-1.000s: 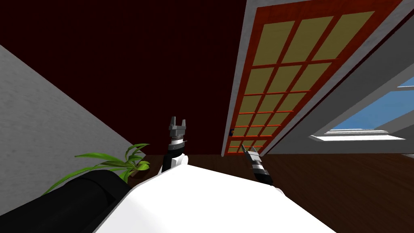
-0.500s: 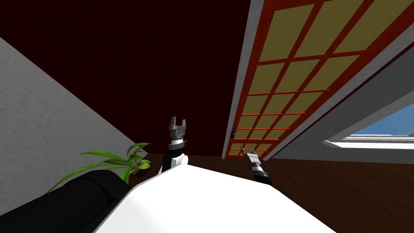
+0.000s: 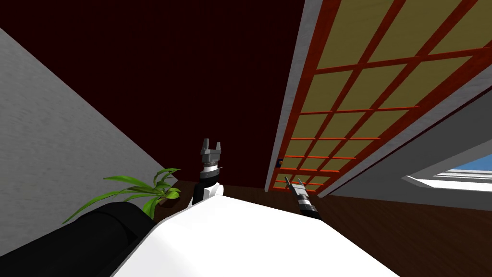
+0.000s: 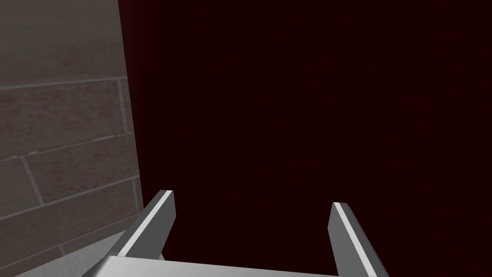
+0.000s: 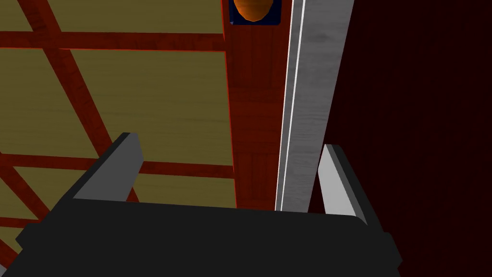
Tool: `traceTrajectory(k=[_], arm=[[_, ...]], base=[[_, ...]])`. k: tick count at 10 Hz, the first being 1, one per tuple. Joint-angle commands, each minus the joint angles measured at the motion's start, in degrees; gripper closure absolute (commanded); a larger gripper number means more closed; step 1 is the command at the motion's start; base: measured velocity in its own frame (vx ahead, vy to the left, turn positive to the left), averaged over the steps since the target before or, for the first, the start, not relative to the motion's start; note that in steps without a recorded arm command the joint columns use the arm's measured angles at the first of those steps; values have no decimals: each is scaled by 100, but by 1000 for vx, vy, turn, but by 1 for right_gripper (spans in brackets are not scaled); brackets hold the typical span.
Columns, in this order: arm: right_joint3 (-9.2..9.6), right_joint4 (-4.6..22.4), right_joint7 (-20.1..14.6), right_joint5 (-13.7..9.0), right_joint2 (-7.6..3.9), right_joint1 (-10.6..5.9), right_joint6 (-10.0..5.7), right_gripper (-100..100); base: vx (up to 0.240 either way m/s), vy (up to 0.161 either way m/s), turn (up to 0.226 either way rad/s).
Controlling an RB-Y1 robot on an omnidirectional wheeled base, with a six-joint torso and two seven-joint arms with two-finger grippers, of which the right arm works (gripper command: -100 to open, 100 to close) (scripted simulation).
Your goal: Pull the door open
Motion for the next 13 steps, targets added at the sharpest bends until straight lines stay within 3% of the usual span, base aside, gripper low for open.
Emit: traceTrajectory(k=[1, 5, 6, 7, 13], arm=[[-63, 258, 200, 86, 27, -42, -72, -100], [-163, 679, 474, 206, 55, -165, -151, -100], [-139, 570, 409, 188, 57, -136, -116, -100], [-239, 685, 400, 121, -44, -99, -218, -100], [-523, 992, 329, -86, -322, 14, -517, -100]], base=[[88, -50, 114], [68, -41, 69], [27, -17, 20], [116, 54, 138], [192, 52, 116]])
